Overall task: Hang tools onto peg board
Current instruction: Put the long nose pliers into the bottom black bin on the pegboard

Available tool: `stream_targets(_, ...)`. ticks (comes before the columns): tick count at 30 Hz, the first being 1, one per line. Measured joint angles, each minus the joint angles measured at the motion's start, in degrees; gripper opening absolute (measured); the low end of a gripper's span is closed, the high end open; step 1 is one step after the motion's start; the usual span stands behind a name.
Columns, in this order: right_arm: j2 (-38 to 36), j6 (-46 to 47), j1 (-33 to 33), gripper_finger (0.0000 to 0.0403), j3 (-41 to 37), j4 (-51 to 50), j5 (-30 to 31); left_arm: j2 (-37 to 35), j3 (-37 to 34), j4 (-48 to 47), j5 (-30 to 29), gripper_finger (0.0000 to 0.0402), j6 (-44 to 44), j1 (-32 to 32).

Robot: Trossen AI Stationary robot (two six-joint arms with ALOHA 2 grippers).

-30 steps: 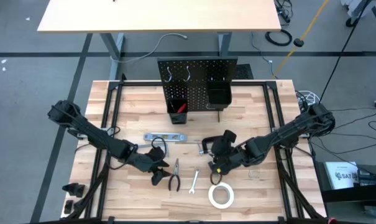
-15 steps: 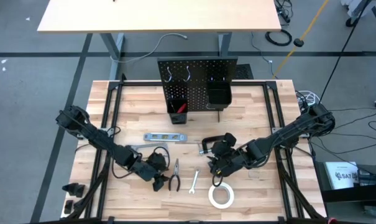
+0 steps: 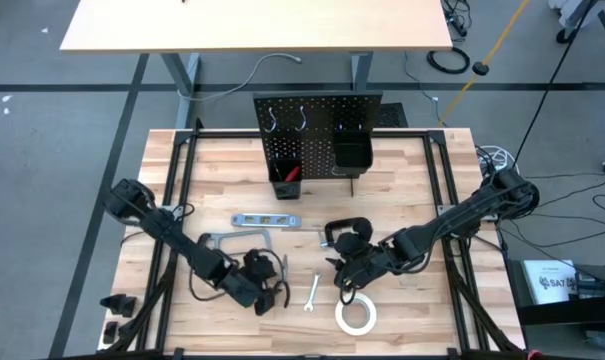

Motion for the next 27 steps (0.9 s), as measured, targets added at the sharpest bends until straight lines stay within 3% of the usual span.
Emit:
stream_targets(3,0.4,-0.2,0.0,0.0180,0.0,-0.1,-0.8,1.7,4.6,-10.4,-2.6,0.0258,0.0,-0.7)
stream_targets(7,0.6,-0.2,0.0,0.0180,0.0,0.0,-0.8,2.7,8.0,-15.8,-4.2,0.0258,-1.1,-1.7)
stream_targets(22,0.6,-0.3,0.0,0.0180,0.0,0.3,-0.7,10.5,10.4,-15.7,-4.2,0.0257,-8.8,-1.3)
stream_targets(27,0.6,-0.5,0.0,0.0180,0.0,0.3,-0.5,9.6,10.3,-17.0,-4.3,0.0215,-8.5,-1.4)
